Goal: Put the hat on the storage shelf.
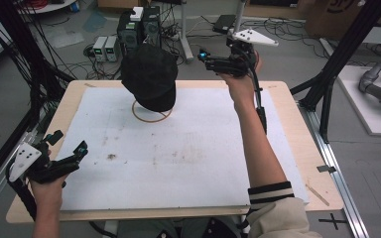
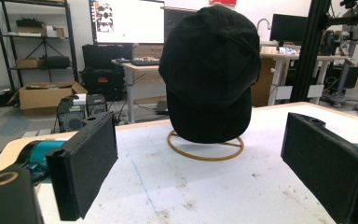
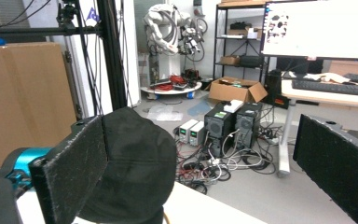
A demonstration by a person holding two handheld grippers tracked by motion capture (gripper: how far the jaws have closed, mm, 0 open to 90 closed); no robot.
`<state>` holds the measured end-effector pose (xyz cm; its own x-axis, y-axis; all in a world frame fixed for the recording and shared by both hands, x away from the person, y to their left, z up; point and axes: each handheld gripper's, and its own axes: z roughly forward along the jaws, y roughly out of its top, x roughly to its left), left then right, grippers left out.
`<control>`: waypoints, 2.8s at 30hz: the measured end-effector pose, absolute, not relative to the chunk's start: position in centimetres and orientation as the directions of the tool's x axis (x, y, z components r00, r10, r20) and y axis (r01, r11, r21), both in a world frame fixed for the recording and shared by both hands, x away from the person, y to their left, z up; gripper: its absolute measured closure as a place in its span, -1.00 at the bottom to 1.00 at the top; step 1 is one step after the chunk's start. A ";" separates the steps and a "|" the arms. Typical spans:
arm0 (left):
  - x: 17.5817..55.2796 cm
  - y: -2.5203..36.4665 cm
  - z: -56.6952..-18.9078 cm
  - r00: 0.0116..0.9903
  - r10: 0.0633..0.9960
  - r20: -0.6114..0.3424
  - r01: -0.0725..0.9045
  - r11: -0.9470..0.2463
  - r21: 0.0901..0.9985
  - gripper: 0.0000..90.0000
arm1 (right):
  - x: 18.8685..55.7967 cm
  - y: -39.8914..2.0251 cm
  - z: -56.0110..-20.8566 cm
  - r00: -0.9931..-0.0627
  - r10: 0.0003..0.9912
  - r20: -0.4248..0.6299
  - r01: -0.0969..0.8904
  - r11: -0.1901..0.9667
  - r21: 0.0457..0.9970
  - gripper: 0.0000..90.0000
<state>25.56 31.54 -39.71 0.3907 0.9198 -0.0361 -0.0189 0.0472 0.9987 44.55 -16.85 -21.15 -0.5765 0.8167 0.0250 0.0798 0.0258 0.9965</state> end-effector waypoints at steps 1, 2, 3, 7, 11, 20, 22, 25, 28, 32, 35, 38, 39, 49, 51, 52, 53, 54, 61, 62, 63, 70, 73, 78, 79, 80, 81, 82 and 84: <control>25.6 31.5 -39.7 0.390 0.920 -0.035 -0.019 0.047 0.999 -0.76 | 44.4 -17.2 -21.1 -0.575 0.818 0.021 0.079 0.030 0.996 -0.93; 25.6 31.5 -39.7 0.391 0.920 -0.037 -0.018 0.048 0.999 -0.76 | 44.2 -17.5 -21.0 -0.571 0.821 0.017 0.077 0.033 0.997 -0.93; 25.6 31.5 -39.7 0.391 0.920 -0.037 -0.019 0.048 0.999 -0.76 | 44.0 -17.8 -20.9 -0.568 0.823 0.015 0.073 0.032 0.997 -0.93; 25.7 31.4 -39.7 0.393 0.919 -0.034 -0.019 0.046 0.999 -0.76 | 43.1 -18.7 -20.6 -0.559 0.829 0.006 0.057 0.030 0.998 -0.93; 25.7 31.3 -39.7 0.395 0.918 -0.036 -0.019 0.048 0.999 -0.76 | 42.4 -19.7 -20.7 -0.554 0.832 0.005 0.054 0.030 0.998 -0.93; 25.8 31.2 -39.8 0.396 0.917 -0.036 -0.014 0.045 0.999 -0.76 | 40.5 -22.0 -21.9 -0.543 0.840 0.003 0.040 0.022 0.999 -0.93; 25.8 31.2 -39.8 0.399 0.916 -0.035 -0.013 0.044 0.999 -0.76 | 40.1 -22.5 -22.3 -0.539 0.842 0.005 0.048 0.025 0.999 -0.93; 25.9 31.0 -39.7 0.401 0.916 -0.030 -0.013 0.039 0.999 -0.76 | 39.5 -23.3 -22.8 -0.528 0.849 -0.001 0.043 0.027 0.999 -0.93; 25.9 30.9 -39.7 0.402 0.915 -0.030 -0.012 0.037 0.999 -0.76 | 39.0 -24.0 -23.2 -0.518 0.855 0.001 0.041 0.024 0.999 -0.93; 25.9 30.9 -39.7 0.401 0.915 -0.028 -0.011 0.036 0.999 -0.76 | 38.4 -24.9 -23.8 -0.507 0.862 -0.002 0.037 0.024 0.999 -0.93; 26.0 30.9 -39.7 0.401 0.916 -0.029 -0.012 0.037 0.999 -0.76 | 37.9 -25.4 -24.3 -0.501 0.865 -0.001 0.034 0.021 0.999 -0.93; 26.0 30.9 -39.7 0.400 0.916 -0.030 -0.014 0.039 0.999 -0.76 | 37.4 -26.1 -25.1 -0.496 0.869 0.001 0.037 0.020 0.999 -0.93; 26.0 30.9 -39.6 0.402 0.915 -0.028 -0.016 0.038 0.999 -0.76 | 37.2 -26.3 -25.4 -0.492 0.871 0.004 0.038 0.017 0.999 -0.93; 26.2 30.8 -39.5 0.404 0.914 -0.027 -0.023 0.039 0.999 -0.76 | 36.0 -28.7 -28.4 -0.474 0.880 0.029 0.056 -0.002 0.998 -0.93; 26.2 30.7 -39.4 0.406 0.914 -0.024 -0.025 0.037 0.999 -0.76 | 35.7 -29.2 -29.0 -0.470 0.882 0.034 0.051 -0.011 0.999 -0.93; 26.2 30.7 -39.4 0.407 0.913 -0.025 -0.026 0.039 0.999 -0.76 | 35.5 -29.3 -29.3 -0.470 0.882 0.039 0.055 -0.014 0.998 -0.93; 26.2 30.6 -39.4 0.409 0.912 -0.023 -0.026 0.037 0.999 -0.76 | 35.3 -29.6 -29.8 -0.470 0.882 0.043 0.058 -0.018 0.998 -0.93; 26.3 30.6 -39.4 0.410 0.912 -0.021 -0.027 0.035 0.999 -0.76 | 35.2 -29.8 -30.1 -0.471 0.881 0.045 0.058 -0.020 0.998 -0.93; 26.4 30.5 -39.3 0.412 0.911 -0.023 -0.027 0.038 0.999 -0.76 | 34.5 -30.9 -32.4 -0.465 0.884 0.048 0.069 -0.018 0.997 -0.93; 26.4 30.5 -39.3 0.411 0.911 -0.023 -0.027 0.038 0.999 -0.76 | 34.4 -31.1 -32.7 -0.469 0.882 0.048 0.063 -0.021 0.998 -0.93; 26.4 30.5 -39.3 0.410 0.912 -0.022 -0.027 0.036 0.999 -0.76 | 34.3 -31.3 -32.9 -0.471 0.881 0.051 0.064 -0.023 0.998 -0.93; 26.4 30.4 -39.3 0.410 0.912 -0.022 -0.030 0.038 0.999 -0.76 | 33.6 -32.2 -35.1 -0.456 0.888 0.058 0.084 -0.022 0.996 -0.93; 26.4 30.4 -39.3 0.410 0.912 -0.022 -0.031 0.038 0.999 -0.76 | 33.4 -32.2 -35.7 -0.454 0.888 0.065 0.093 -0.026 0.995 -0.93; 26.4 30.5 -39.3 0.409 0.912 -0.020 -0.032 0.036 0.999 -0.76 | 33.1 -32.1 -36.5 -0.458 0.887 0.054 0.083 -0.018 0.996 -0.93; 26.4 30.4 -39.2 0.409 0.912 -0.021 -0.032 0.037 0.999 -0.76 | 33.0 -32.1 -36.7 -0.458 0.887 0.055 0.080 -0.021 0.997 -0.93; 26.4 30.4 -39.3 0.409 0.912 -0.022 -0.033 0.039 0.999 -0.76 | 32.9 -32.2 -36.8 -0.456 0.888 0.053 0.074 -0.021 0.997 -0.93; 26.5 30.4 -39.3 0.410 0.912 -0.020 -0.032 0.036 0.999 -0.76 | 32.8 -32.2 -36.9 -0.457 0.888 0.050 0.073 -0.018 0.997 -0.93; 26.5 30.4 -39.3 0.410 0.912 -0.020 -0.033 0.037 0.999 -0.76 | 32.8 -32.3 -37.0 -0.456 0.888 0.054 0.074 -0.022 0.997 -0.93; 26.5 30.4 -39.2 0.410 0.912 -0.020 -0.033 0.037 0.999 -0.76 | 32.7 -32.4 -37.4 -0.452 0.891 0.047 0.067 -0.019 0.998 -0.93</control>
